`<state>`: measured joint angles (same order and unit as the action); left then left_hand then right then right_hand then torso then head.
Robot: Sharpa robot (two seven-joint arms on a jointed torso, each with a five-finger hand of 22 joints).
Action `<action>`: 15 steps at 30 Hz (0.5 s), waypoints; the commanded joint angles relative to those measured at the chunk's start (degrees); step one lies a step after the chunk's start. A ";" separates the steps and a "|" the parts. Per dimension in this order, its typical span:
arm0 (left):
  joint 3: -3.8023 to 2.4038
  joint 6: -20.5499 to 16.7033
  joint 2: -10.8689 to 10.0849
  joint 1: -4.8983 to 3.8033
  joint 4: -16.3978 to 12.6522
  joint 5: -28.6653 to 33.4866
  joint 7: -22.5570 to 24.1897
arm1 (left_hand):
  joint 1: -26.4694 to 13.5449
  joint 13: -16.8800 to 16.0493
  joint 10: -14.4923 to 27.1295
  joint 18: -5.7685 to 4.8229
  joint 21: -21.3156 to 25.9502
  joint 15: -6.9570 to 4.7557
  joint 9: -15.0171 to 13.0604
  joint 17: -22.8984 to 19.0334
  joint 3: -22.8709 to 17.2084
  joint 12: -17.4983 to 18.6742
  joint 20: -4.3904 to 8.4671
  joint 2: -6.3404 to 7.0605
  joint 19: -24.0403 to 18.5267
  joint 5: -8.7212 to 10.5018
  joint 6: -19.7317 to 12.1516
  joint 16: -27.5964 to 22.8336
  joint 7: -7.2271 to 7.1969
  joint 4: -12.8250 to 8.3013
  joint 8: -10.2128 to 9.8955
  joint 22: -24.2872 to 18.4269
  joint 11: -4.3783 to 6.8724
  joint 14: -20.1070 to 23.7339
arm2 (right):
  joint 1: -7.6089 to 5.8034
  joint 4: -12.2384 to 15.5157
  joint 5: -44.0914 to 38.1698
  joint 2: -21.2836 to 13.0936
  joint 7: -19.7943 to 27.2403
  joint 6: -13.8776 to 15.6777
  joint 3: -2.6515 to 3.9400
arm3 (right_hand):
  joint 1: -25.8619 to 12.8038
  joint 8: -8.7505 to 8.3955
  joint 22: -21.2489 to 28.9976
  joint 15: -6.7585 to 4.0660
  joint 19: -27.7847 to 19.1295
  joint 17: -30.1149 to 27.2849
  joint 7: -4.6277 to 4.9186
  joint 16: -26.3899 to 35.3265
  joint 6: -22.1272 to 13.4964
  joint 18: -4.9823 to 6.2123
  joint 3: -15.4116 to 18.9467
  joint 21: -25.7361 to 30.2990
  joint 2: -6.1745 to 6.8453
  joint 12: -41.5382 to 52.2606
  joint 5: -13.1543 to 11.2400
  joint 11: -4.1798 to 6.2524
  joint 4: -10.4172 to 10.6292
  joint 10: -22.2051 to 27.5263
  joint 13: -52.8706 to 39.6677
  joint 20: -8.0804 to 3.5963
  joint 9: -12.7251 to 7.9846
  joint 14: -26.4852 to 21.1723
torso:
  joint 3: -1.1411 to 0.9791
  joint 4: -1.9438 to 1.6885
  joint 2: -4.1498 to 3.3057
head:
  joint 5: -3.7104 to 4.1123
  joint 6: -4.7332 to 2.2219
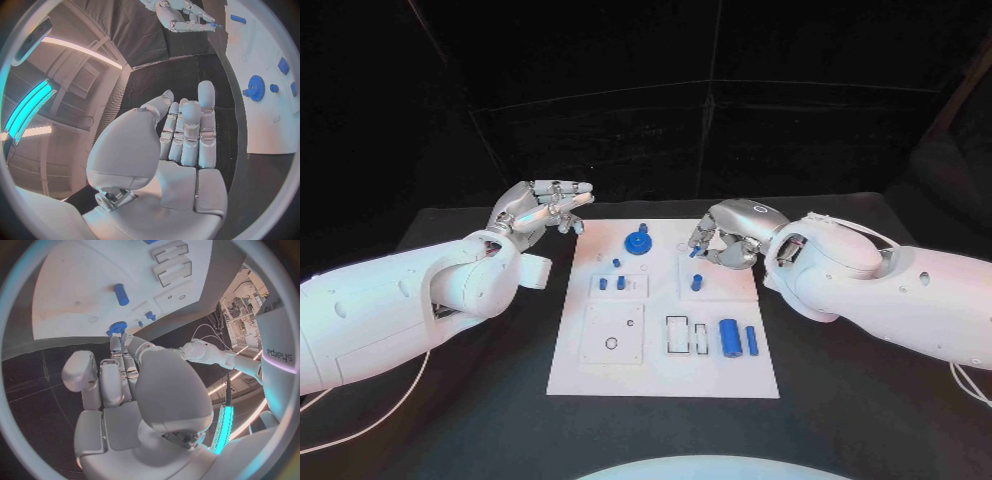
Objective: Assemble the parts on the task board
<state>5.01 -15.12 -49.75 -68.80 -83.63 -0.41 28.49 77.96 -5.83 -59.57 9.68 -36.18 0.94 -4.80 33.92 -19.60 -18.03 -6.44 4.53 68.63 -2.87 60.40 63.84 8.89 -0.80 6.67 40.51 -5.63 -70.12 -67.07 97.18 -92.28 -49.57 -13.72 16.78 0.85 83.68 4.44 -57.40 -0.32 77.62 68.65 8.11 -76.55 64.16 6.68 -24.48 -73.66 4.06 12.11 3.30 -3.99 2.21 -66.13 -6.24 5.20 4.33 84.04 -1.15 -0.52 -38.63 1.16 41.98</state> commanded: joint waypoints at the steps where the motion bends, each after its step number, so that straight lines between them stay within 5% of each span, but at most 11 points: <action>1: -0.05 -0.25 0.13 -0.08 -0.12 0.21 0.75 | 0.09 -0.01 0.42 0.77 0.27 -0.14 -0.07 -0.03 0.42 -0.21 -0.09 -0.30 -0.38 -0.10 0.22 -0.21 0.01 0.07 0.25 -0.08 0.17 0.40 | -0.22 1.11 0.03 0.71 -0.50 0.99 0.10 | -0.50 0.17 -0.07 -0.44 0.24 0.05 0.13 -0.15 0.34 -0.74 -0.32 -0.20 0.26 0.20 -0.03 -0.05 -0.09 -0.41 0.06 -0.04 0.02 2.44 | 0.06 -0.03 -0.09 | -0.59 0.17; 15: -0.06 -0.29 0.90 -0.09 0.33 0.21 0.81 | 0.11 -0.01 0.50 0.77 0.31 -0.12 -0.06 -0.09 0.44 -0.23 -0.10 -0.30 -0.40 -0.10 0.19 -0.24 0.03 0.06 0.26 -0.10 0.15 0.46 | 0.06 -1.39 -0.21 8.26 0.71 -1.57 -0.31 | -0.49 0.08 -0.20 -0.46 0.28 0.15 0.14 -0.25 0.39 -0.76 -0.69 -0.32 0.33 0.12 0.05 -0.05 -0.28 -0.44 0.15 -0.08 0.00 2.47 | 0.03 -0.05 -0.15 | -4.17 1.19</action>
<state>5.01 -15.30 -48.97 -68.80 -83.43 -0.40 28.50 77.96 -5.83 -59.36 9.68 -36.18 0.94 -4.79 33.88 -19.45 -18.03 -6.44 4.53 68.63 -2.87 60.40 63.85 8.89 -0.64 6.67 40.45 -5.42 -70.12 -67.19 96.26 -92.29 -42.04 -13.87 16.39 0.72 83.45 4.44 -57.55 -0.32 77.61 68.76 8.11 -76.55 64.16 6.68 -24.73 -73.66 4.29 12.12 3.30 -3.99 1.94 -66.13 -6.19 5.20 4.24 84.04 -1.08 -0.52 -38.75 -2.35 42.95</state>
